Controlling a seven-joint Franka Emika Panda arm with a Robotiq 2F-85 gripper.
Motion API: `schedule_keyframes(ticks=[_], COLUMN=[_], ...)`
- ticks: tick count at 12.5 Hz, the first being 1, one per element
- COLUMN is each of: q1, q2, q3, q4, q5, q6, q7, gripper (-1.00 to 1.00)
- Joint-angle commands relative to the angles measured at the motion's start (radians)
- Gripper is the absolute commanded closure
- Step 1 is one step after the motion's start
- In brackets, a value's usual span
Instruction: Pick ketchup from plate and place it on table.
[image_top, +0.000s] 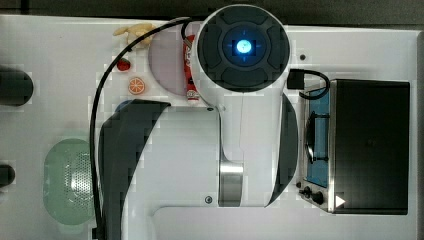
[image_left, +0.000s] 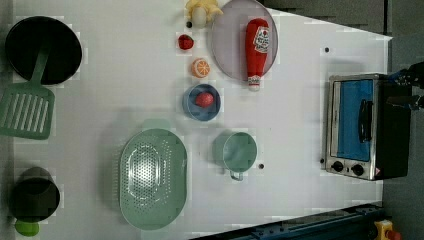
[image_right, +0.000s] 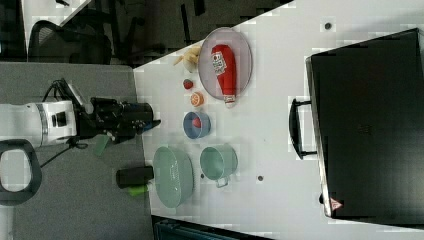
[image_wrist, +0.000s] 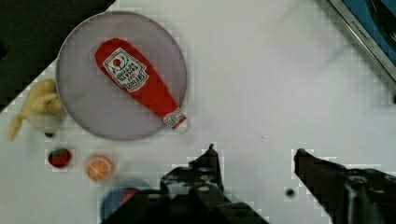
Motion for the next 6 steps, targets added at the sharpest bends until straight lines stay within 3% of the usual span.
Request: schedule_keyframes(ticks=[1,4,6], q1=[-0.091,-0.086,-0.082], q2=[-0.088,-0.03,0.023], q3=[0.045,0.065,0.079], q4=[0.007,0.008,0.009], q5=[0.039,0.039,0.039], q6=[-0.164,-0.138,-0.073], q7=[-0.051,-0.06,-0.061], gripper=[-0.41,-0.99,-1.0])
